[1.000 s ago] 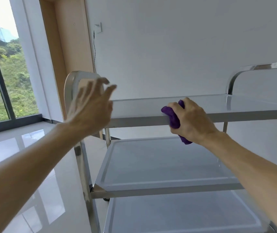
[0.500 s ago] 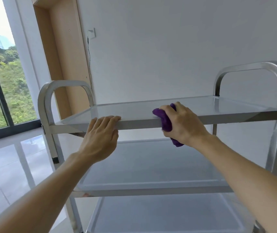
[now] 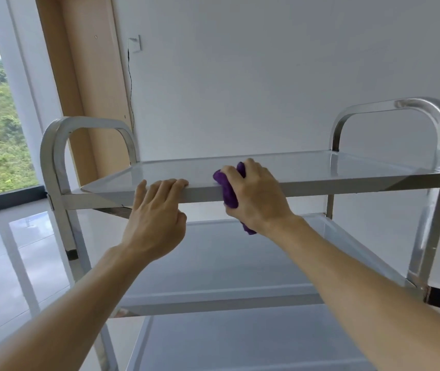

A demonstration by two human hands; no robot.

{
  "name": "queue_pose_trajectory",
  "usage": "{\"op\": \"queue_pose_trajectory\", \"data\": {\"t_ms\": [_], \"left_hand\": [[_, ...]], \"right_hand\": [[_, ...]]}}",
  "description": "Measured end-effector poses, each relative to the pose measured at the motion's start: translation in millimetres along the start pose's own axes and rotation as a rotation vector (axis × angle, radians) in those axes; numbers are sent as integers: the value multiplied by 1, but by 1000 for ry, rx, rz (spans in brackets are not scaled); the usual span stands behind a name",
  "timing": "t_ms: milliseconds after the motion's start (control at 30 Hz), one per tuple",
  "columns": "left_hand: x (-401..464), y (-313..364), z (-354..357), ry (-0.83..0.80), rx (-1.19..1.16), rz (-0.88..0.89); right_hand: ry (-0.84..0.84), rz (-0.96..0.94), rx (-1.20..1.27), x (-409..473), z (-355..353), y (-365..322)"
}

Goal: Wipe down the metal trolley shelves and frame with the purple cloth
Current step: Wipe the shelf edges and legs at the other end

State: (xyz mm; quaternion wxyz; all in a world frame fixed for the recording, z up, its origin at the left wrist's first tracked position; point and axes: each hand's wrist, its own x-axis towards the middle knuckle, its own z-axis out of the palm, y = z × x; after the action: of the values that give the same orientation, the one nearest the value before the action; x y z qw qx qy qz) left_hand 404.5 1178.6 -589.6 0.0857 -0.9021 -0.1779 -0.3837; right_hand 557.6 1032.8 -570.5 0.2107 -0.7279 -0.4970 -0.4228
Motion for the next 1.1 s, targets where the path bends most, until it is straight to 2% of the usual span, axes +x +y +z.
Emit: {"op": "queue_pose_trajectory", "data": {"t_ms": [67,167,400,567,733,833,967,1100], "left_hand": [[-3,-9,-3,-3,4,20],[-7,-23,-5,-2,4,36],[-7,-36,-9,-28,-15,5],[0,-6,-12,25,-53,-120],[8,62,-4,23,-112,110],[16,93,6,-14,-122,155],[18,83,10,-28,-16,132],[14,58,7,-48,-1,129]], "right_hand": [[-17,-43,-25,4,1,-7],[-3,-73,-8,-9,-14,21],[1,135,-141,-56,-51,120],[-17,168,-129,-54,-48,110],[28,122,-121,-48,-46,81],[56,73,-101,-44,-42,60],[-15,15,-105,-36,-38,53],[-77,44,-100,-44,-53,78]]}}
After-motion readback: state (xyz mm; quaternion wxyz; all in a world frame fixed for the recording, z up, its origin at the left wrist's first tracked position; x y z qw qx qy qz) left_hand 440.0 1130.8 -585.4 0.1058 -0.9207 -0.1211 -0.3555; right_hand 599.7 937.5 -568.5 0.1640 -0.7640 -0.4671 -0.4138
